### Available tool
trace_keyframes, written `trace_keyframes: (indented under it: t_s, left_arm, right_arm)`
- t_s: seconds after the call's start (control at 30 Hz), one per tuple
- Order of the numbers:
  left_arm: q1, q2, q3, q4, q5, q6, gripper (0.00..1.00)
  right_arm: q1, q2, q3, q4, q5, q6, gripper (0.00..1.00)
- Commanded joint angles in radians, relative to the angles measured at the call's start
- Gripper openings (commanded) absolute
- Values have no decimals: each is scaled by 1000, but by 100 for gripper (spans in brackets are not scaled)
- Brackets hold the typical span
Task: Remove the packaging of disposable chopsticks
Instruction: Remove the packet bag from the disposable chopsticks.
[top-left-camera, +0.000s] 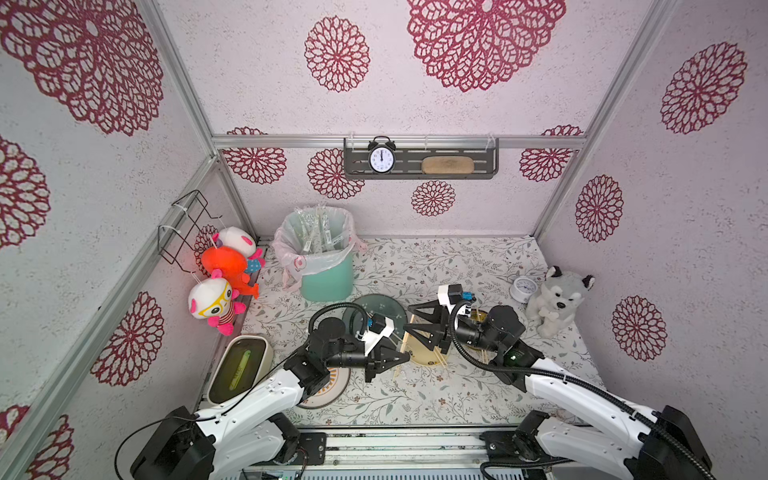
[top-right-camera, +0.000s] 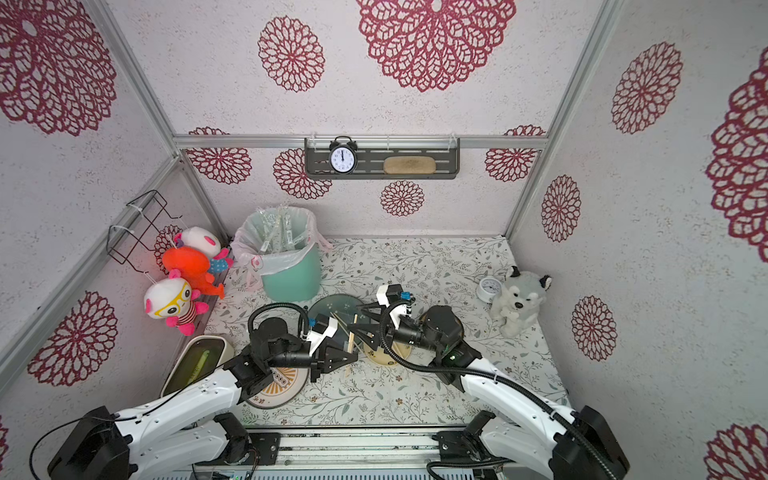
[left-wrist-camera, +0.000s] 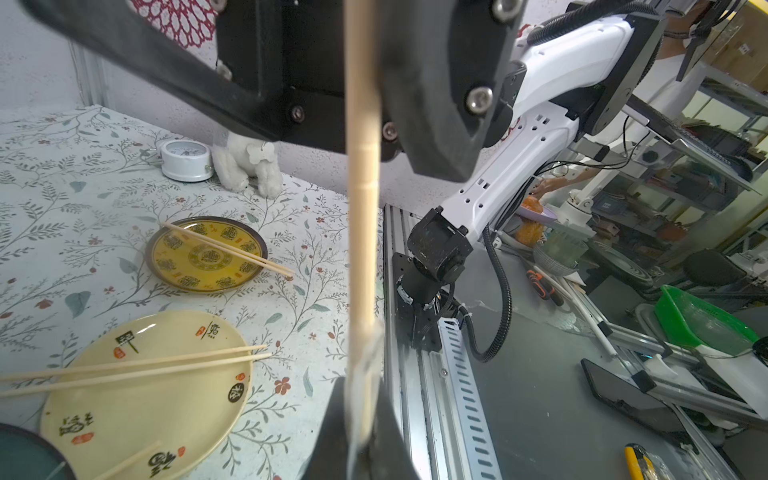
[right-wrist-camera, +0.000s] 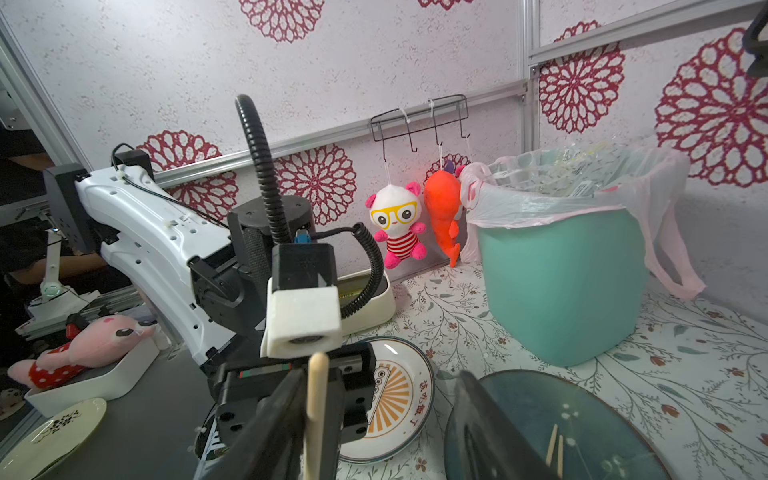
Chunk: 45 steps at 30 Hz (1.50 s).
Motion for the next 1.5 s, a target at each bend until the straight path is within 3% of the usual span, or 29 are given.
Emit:
trace_keyframes:
  t_s: [0.0, 0.13, 0.57, 0.77, 0.97, 1.0, 1.17, 1.2, 1.23, 1.3, 1.4, 1.47]
  left_arm:
    - [-7, -23, -1, -5, -1, 34, 0]
    - [-7, -14, 3, 2, -9, 30, 0]
    - [-7, 17, 18, 34, -6, 12, 0]
    - [-8, 23, 20, 37, -4, 8, 0]
    - [-7, 31, 20, 35, -15, 3, 0]
    - [-7, 31, 18, 35, -18, 3, 0]
    - [-4, 24, 2, 46, -32, -1, 27]
    - [-4, 18, -2, 56, -36, -4, 37]
    - [-2, 12, -6, 65, -42, -2, 38]
    - [-2, 9, 2, 57, -33, 0, 30]
    - [-1, 23, 4, 45, -53, 3, 10]
    - [-1, 38, -8, 56, -92, 0, 12]
  right_arm:
    - [-3, -8, -4, 89, -46, 25, 57]
    - [-3, 2, -25, 129, -90, 44, 50]
    - [-3, 28, -50, 138, -105, 40, 41]
    - [-3, 28, -63, 147, -103, 34, 30]
    - [-3, 27, -64, 150, -103, 24, 0]
    - [-3, 23, -64, 153, -98, 24, 0]
    - [-5, 2, -61, 174, -85, 26, 0]
    - [-5, 2, -60, 180, -93, 34, 0]
    - [-5, 3, -59, 185, -101, 39, 0]
    - [-5, -1, -75, 219, -97, 51, 0]
    - [-6, -19, -78, 215, -90, 49, 0]
    - [-6, -26, -78, 214, -89, 49, 0]
